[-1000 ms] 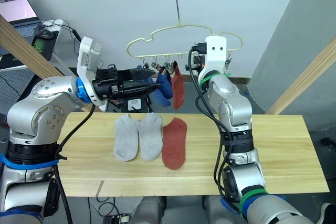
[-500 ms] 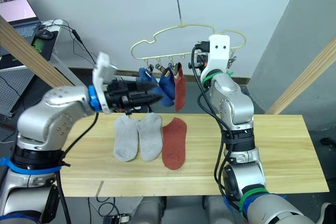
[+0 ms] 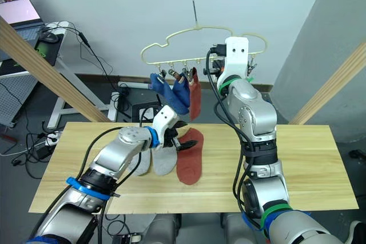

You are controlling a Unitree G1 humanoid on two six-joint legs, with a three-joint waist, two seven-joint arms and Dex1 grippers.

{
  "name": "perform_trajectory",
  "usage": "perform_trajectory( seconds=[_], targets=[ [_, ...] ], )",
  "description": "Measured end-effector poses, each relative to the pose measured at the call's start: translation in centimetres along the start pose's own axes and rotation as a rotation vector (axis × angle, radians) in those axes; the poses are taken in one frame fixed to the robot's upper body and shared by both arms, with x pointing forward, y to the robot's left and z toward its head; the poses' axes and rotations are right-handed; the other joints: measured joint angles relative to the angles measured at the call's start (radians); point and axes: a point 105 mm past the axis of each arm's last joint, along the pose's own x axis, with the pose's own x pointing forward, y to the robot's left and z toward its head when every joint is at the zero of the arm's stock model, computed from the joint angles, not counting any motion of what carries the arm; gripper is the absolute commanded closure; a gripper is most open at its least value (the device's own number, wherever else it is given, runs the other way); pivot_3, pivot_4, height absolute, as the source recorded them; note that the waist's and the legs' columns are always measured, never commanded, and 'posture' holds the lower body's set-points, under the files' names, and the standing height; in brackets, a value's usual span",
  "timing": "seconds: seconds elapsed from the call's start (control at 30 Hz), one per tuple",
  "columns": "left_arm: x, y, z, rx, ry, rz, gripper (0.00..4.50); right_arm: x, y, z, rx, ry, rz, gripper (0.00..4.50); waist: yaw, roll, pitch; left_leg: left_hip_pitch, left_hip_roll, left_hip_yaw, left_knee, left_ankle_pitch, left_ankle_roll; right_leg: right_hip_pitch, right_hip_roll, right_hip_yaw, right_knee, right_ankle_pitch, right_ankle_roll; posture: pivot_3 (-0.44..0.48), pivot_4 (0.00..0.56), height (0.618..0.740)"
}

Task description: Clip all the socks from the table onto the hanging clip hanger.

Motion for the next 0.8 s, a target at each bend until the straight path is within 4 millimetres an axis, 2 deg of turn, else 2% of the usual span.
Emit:
perform_trajectory(
  seconds=[0.17, 0.37, 0.67, 0.8],
  targets=[
    [1.7, 0.6, -1.1, -0.013, 0.029, 0.024, 0.03, 0.0, 0.0, 0.1, -0.001, 0.001, 0.0, 4.36, -0.003, 0.0, 0.0, 0.0, 0.0, 0.0, 0.0, 0.0, 0.0, 0.0, 0.0, 0.0, 0.0, 0.0, 0.0, 0.043, 0.24, 0.74],
    [2.5, 0.8, -3.2, -0.041, 0.103, 0.013, 0.03, -0.1, 0.0, 0.3, -0.003, 0.004, -0.001, 4.36, -0.007, 0.0, 0.0, 0.0, 0.0, 0.0, 0.0, 0.0, 0.0, 0.0, 0.0, 0.0, 0.0, 0.0, 0.0, 0.031, 0.245, 0.74],
    [2.8, 0.4, -3.1, -0.012, 0.148, -0.034, 0.03, -0.2, 0.0, 0.3, -0.003, 0.006, -0.005, 4.36, -0.016, 0.0, 0.0, 0.0, 0.0, 0.0, 0.0, 0.0, 0.0, 0.0, 0.0, 0.0, 0.0, 0.0, 0.0, 0.025, 0.254, 0.74],
    [3.0, 0.0, -3.1, 0.039, 0.161, -0.054, 0.87, -0.2, 0.0, 0.3, -0.003, 0.008, -0.005, 4.36, -0.019, 0.0, 0.0, 0.0, 0.0, 0.0, 0.0, 0.0, 0.0, 0.0, 0.0, 0.0, 0.0, 0.0, 0.0, 0.02, 0.257, 0.74]
  ],
)
